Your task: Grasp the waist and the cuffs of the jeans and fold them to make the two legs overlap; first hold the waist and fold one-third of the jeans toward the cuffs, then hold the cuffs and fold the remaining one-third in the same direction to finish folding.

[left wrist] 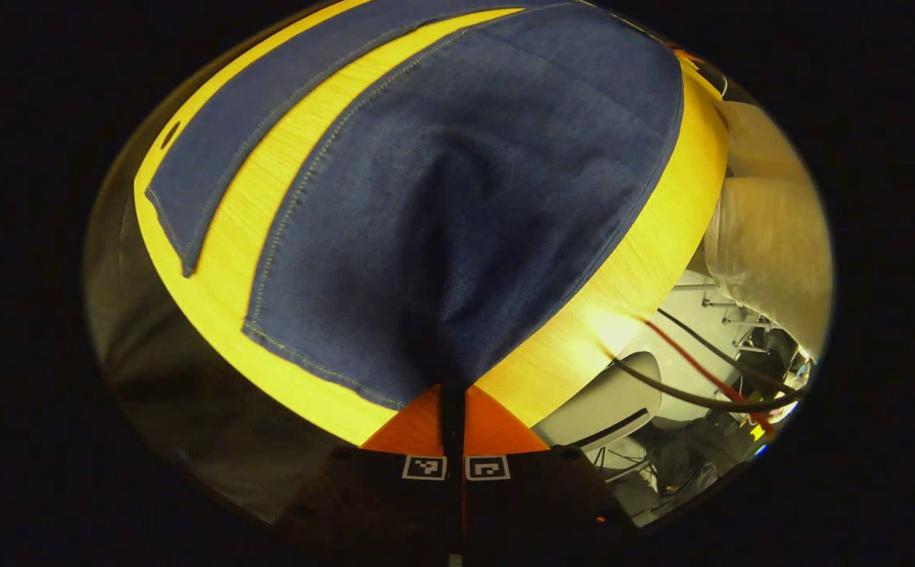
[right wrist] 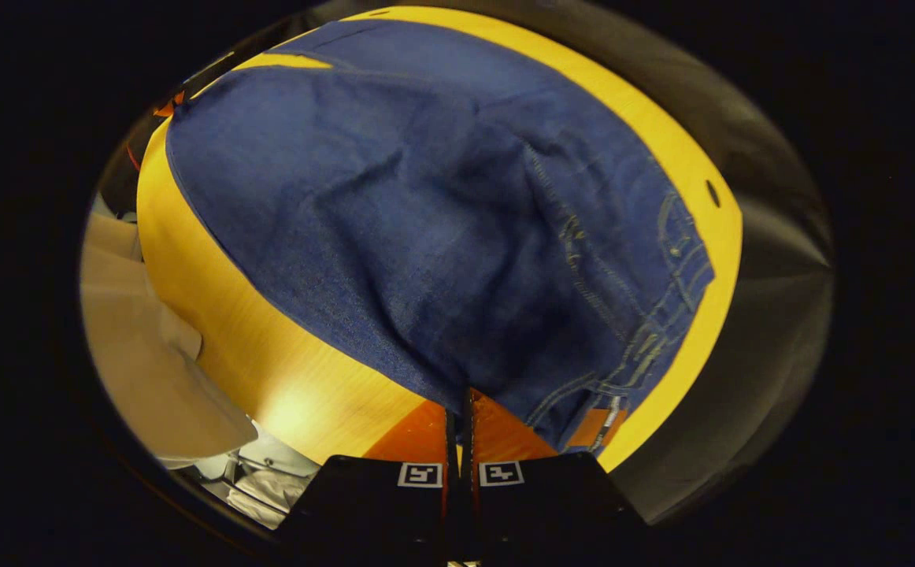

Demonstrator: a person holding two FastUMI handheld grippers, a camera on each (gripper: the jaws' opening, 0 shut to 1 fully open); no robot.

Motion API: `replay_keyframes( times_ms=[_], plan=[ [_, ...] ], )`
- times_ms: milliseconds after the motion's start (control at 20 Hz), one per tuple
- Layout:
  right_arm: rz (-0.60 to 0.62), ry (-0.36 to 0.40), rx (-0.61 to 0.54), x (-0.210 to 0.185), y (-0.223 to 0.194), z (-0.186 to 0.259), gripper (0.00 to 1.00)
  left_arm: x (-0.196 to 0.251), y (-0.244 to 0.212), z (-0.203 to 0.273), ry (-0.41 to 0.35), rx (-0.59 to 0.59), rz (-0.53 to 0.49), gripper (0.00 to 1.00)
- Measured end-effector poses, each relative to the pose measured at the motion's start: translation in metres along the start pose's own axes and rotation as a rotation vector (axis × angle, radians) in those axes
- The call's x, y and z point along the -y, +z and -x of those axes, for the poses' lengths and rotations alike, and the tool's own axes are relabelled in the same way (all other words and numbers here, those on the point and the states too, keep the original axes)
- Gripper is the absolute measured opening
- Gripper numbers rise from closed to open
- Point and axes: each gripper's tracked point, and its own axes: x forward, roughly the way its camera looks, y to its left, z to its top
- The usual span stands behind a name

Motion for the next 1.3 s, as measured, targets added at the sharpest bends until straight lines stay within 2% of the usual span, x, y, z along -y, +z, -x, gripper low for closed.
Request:
replay_keyframes(
  times_ms=[150, 250, 400, 500, 700, 900, 1000, 1100, 1250, 1300],
  plan=[
    [-0.084, -0.051, 0.114, 0.030, 0.039, 0.038, 0.03, -0.024, 0.003, 0.041, 0.053, -0.022, -0.016, 0.00],
    [-0.129, -0.093, 0.211, 0.056, 0.073, 0.061, 0.03, -0.062, 0.022, 0.071, 0.134, -0.020, -0.046, 0.00],
    [-0.185, -0.142, 0.286, 0.089, 0.103, 0.069, 0.03, -0.122, 0.061, 0.101, 0.238, 0.001, -0.038, 0.00],
    [-0.217, -0.151, 0.297, 0.105, 0.121, 0.057, 0.03, -0.149, 0.081, 0.108, 0.279, 0.025, -0.015, 0.00],
    [-0.321, -0.136, 0.306, 0.136, 0.156, 0.023, 0.00, -0.211, 0.138, 0.086, 0.409, 0.105, 0.046, 0.00],
    [-0.513, -0.086, 0.368, 0.157, 0.190, -0.013, 0.02, -0.262, 0.180, 0.037, 0.495, 0.190, 0.203, 0.00],
    [-0.579, -0.068, 0.376, 0.165, 0.199, -0.035, 0.00, -0.275, 0.195, 0.020, 0.529, 0.238, 0.272, 0.00],
    [-0.615, -0.051, 0.345, 0.162, 0.201, -0.055, 0.03, -0.278, 0.203, 0.010, 0.549, 0.275, 0.328, 0.00],
    [-0.608, -0.069, 0.339, 0.163, 0.199, -0.068, 0.03, -0.284, 0.207, 0.008, 0.599, 0.326, 0.424, 0.01],
    [-0.606, -0.097, 0.336, 0.170, 0.193, -0.066, 0.07, -0.282, 0.205, 0.013, 0.615, 0.354, 0.468, 0.21]
  ],
)
